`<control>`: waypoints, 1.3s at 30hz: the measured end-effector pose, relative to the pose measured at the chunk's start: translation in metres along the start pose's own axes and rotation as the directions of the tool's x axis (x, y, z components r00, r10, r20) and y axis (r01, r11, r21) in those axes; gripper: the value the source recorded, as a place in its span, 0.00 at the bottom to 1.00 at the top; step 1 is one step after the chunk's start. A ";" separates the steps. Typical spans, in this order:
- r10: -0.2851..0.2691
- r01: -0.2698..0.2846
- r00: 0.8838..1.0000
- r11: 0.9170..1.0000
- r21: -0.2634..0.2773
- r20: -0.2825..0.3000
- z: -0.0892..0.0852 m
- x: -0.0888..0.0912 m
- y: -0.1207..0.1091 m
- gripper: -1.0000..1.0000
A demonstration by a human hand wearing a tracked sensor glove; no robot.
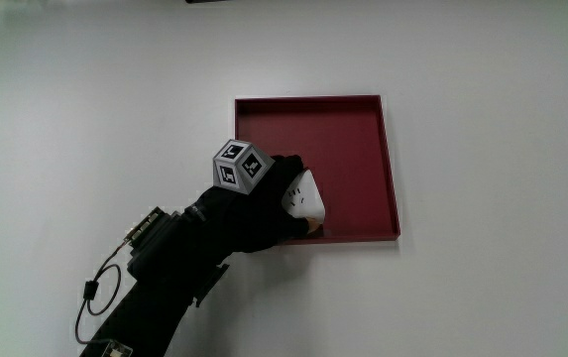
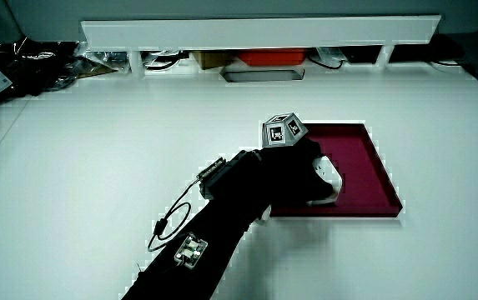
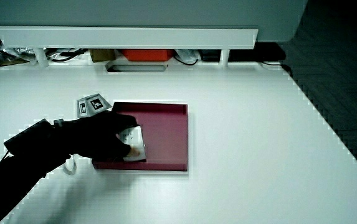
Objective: Place socket
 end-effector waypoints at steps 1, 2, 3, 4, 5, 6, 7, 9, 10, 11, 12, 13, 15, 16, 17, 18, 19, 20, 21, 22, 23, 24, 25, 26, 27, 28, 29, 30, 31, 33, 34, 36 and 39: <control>0.001 -0.001 1.000 1.000 -0.001 0.005 0.000 0.000 0.000 0.46; 0.003 -0.003 1.000 1.000 0.005 0.003 -0.001 0.000 0.000 0.44; 0.001 -0.001 1.000 1.000 0.001 0.006 -0.002 -0.001 0.000 0.43; 0.008 -0.007 1.000 1.000 -0.003 0.006 -0.002 -0.001 0.000 0.41; 0.003 -0.003 1.000 1.000 0.000 0.001 -0.003 -0.001 0.000 0.39; 0.007 -0.007 1.000 1.000 0.005 0.005 -0.003 -0.002 -0.001 0.37; 0.006 -0.006 1.000 1.000 0.000 0.023 -0.005 -0.004 0.000 0.35; 0.009 -0.009 1.000 1.000 0.000 0.021 -0.005 -0.003 0.000 0.31; 0.013 -0.013 1.000 1.000 -0.009 0.017 -0.006 -0.003 0.000 0.30; 0.019 -0.020 1.000 1.000 -0.016 -0.008 -0.005 -0.003 -0.001 0.28; 0.014 -0.014 1.000 1.000 -0.020 -0.002 -0.007 -0.006 0.000 0.26; 0.023 -0.022 1.000 0.999 -0.037 0.020 -0.006 -0.008 -0.001 0.24; -0.006 0.006 0.999 1.000 -0.024 0.032 -0.005 -0.013 -0.002 0.20; -0.008 0.010 0.998 1.000 -0.028 0.059 -0.001 -0.014 -0.005 0.19; -0.008 0.010 0.998 1.000 -0.021 0.064 0.003 -0.014 -0.008 0.17; -0.059 0.059 0.997 0.998 0.005 0.054 0.002 -0.022 -0.006 0.15; -0.104 0.103 0.992 0.995 0.018 0.076 0.005 -0.026 -0.006 0.13; -0.144 0.142 0.984 0.989 0.027 0.104 0.006 -0.033 -0.005 0.11; -0.265 0.259 0.956 0.964 0.067 0.124 0.005 -0.044 -0.001 0.09; -0.436 0.428 0.900 0.890 0.154 0.014 0.013 -0.046 -0.002 0.07; -0.367 0.352 0.896 0.930 0.104 0.251 0.018 -0.047 -0.008 0.06; -0.269 0.286 0.841 0.957 0.035 0.470 0.023 -0.047 -0.015 0.04; -0.246 0.279 0.812 0.960 0.019 0.529 0.031 -0.046 -0.021 0.02; -0.208 0.239 0.840 0.971 0.002 0.501 0.042 -0.042 -0.029 0.00; -0.216 0.231 0.868 0.973 0.021 0.446 0.049 -0.045 -0.032 0.00; -0.272 0.268 0.859 0.961 0.071 0.433 0.055 -0.048 -0.034 0.00; -0.291 0.269 0.904 0.957 0.113 0.314 0.064 -0.050 -0.037 0.00; -0.252 0.238 0.897 0.968 0.081 0.364 0.072 -0.045 -0.043 0.00; -0.210 0.209 0.887 0.977 0.048 0.410 0.081 -0.041 -0.049 0.00; -0.214 0.202 0.902 0.977 0.072 0.375 0.095 -0.041 -0.056 0.00; -0.202 0.190 0.921 0.979 0.070 0.334 0.101 -0.041 -0.059 0.00; -0.105 0.095 0.984 0.993 0.072 0.141 0.116 -0.038 -0.067 0.00; -0.037 0.032 0.996 0.998 0.055 0.087 0.130 -0.036 -0.072 0.00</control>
